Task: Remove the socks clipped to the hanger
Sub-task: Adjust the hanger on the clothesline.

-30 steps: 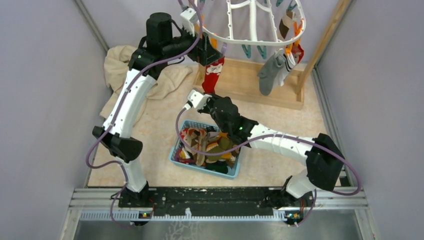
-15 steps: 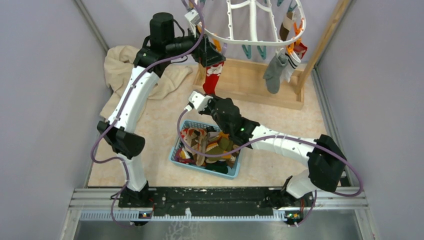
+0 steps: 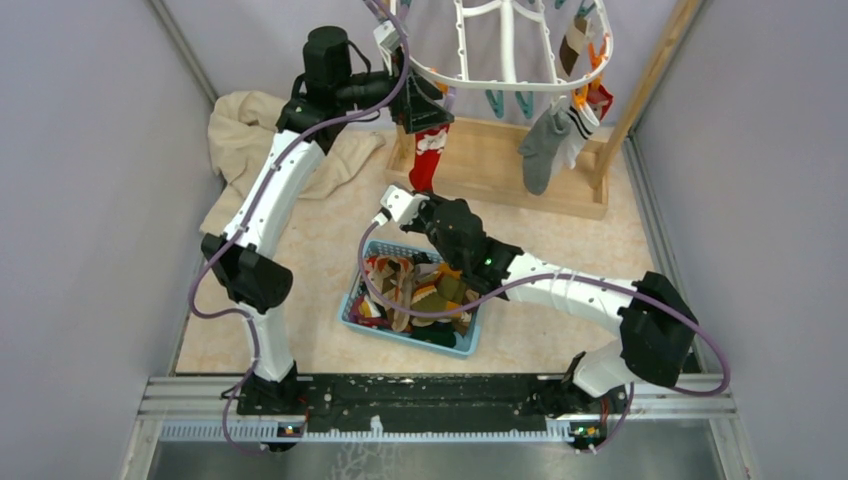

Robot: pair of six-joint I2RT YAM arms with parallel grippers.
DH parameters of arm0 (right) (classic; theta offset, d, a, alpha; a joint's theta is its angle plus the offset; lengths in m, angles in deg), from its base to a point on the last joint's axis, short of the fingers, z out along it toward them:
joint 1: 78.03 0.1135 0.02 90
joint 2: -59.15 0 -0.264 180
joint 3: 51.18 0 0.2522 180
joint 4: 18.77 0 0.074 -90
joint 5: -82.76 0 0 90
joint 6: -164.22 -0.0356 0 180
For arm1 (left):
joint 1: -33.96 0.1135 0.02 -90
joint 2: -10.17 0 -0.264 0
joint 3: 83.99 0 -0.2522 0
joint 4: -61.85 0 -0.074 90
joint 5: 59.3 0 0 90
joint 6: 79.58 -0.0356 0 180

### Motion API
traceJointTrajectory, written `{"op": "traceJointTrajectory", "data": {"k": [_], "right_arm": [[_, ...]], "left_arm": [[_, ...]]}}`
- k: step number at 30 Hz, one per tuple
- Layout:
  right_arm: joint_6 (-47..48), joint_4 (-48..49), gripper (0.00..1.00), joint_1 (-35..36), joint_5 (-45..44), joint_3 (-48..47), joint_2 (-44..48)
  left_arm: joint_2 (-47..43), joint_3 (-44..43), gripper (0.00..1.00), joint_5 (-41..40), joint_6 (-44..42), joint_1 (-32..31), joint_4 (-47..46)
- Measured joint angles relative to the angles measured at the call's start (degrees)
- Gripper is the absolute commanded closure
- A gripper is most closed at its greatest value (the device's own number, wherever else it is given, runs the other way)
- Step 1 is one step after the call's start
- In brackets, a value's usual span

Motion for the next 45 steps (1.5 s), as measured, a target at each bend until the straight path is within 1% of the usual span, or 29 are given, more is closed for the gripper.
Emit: {"op": "traceJointTrajectory", "data": {"k": [5,12,18,22,27,31,41,45], "right_arm": [[0.00,-0.11,1.00,0.00,0.07,0.66,0.42],[0.00,-0.11,1.00,0.00,0.07,0.66,0.44],[0.00,-0.09,1.00,0.00,0.09,0.66,0.44],[0.00,-0.09,1.00,0.00,0.07,0.70,0.44],[0.02,-0.11,1.00,0.00,0.04,1.44,0.52],[0.02,0.00,1.00,0.00,0.07,1.44,0.55],[0.02,0.28,1.00,0.00,0.04,2.10,0.74],[0.02,0.28,1.00,0.00,0.04,2.29,0.94]], "left_arm": [[0.98,0.59,0.10,2.73,1.75,0.66,-3.08],[2.29,1.42,0.16,5.27,4.26,1.38,-7.30],[2.64,3.65,0.17,7.89,9.46,1.62,-14.08],[2.54,7.98,0.14,9.33,13.84,1.64,-22.01],[1.31,17.14,0.13,9.57,19.12,1.64,-32.54],[0.57,21.55,0.13,9.53,21.86,1.64,-37.94],[0.33,21.66,0.13,8.92,27.39,1.64,-48.68],[0.35,21.33,0.14,8.26,28.98,1.64,-51.08]]}}
